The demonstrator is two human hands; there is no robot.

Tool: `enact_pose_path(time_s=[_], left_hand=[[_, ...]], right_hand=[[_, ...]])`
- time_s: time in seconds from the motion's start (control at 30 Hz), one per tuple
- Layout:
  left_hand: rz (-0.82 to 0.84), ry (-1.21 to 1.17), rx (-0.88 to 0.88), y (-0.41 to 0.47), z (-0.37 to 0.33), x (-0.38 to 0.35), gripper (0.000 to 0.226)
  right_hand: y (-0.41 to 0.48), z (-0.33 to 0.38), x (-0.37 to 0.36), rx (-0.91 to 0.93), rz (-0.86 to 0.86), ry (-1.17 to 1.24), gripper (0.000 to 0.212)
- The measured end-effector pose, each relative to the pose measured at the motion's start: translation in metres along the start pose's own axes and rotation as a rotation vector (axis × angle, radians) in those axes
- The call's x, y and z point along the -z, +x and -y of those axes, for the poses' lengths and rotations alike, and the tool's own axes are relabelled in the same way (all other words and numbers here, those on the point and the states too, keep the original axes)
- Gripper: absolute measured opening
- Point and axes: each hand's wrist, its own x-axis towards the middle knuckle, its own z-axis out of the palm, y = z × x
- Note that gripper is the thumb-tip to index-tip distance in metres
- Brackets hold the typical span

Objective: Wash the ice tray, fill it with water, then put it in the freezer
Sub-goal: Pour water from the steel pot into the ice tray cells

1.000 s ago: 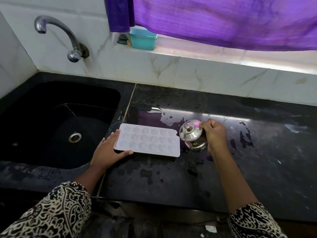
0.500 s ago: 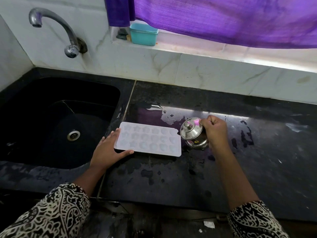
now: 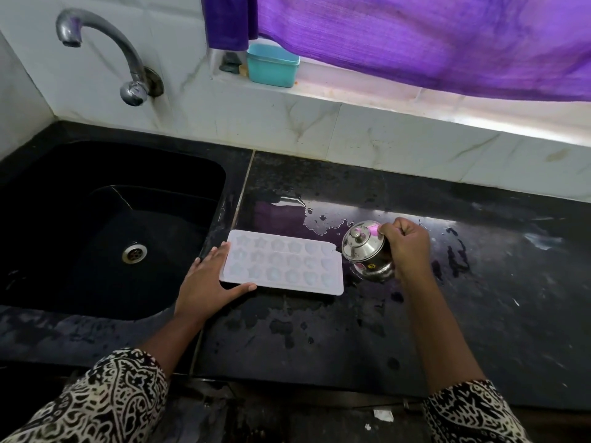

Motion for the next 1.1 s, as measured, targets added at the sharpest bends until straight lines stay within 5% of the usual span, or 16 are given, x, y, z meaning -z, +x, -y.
enact_pose_path(time_s=[1.1], left_hand=[[0.028, 0.038, -0.005, 0.0024, 0.0017, 0.0003, 0.129]], right_hand=[[-0.0022, 0.0053, -0.0007, -0.017, -0.059, -0.033, 0.031]])
